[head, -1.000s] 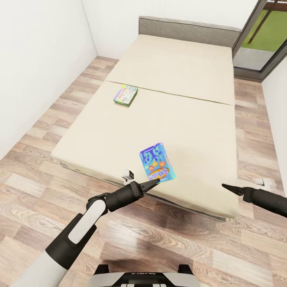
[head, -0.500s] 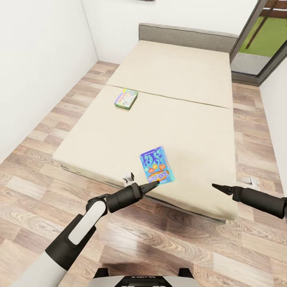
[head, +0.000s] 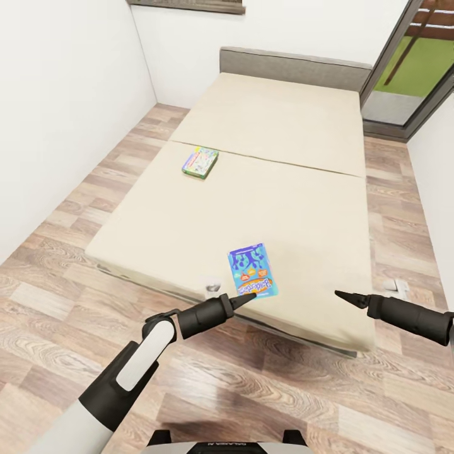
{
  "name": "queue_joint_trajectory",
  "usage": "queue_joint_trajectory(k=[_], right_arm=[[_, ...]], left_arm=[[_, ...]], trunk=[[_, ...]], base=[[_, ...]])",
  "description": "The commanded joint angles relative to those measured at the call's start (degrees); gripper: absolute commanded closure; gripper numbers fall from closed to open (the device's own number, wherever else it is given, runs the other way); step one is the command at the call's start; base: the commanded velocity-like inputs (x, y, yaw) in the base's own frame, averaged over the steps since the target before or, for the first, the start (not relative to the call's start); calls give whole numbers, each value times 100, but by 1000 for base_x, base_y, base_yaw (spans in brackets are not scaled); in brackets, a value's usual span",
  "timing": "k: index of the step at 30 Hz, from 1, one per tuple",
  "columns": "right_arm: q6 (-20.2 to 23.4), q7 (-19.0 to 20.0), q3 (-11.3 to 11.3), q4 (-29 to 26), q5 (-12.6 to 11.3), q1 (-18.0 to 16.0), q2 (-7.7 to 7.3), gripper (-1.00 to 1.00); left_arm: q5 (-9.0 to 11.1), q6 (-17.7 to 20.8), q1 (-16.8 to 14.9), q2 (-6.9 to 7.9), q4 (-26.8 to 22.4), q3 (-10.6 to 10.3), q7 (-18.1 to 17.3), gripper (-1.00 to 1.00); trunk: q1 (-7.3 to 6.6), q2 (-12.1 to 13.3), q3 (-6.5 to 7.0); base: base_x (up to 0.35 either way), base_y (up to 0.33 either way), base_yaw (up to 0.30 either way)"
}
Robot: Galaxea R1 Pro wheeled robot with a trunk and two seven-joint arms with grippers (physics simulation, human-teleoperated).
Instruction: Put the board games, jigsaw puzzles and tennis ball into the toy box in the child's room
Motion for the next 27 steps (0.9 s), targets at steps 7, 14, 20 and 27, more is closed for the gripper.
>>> queue_joint_trajectory(k=[7,14,20,27], right_arm=[[49,-6,-6,-1,-35,-3,-1,-100],[49,-6,-6,-1,-35,-3,-1,-100],[49,-6,-6,-1,-35,-3,-1,-100],[49,-6,-7,-1,-35,-3,-1,-100]], left_arm=[[-20,18,3,-33,2,-4,103,100],[-46,18,6,-46,2,-8,175,100],[-55,15,7,-50,17,-10,193,100],[-59,11,7,-56,31,-12,202,100]], trunk=[[0,-2,63],[0,-2,129],[0,-2,185],[0,-2,250]], base=[[0,0,0],[0,0,0],[0,0,0],[0,0,0]])
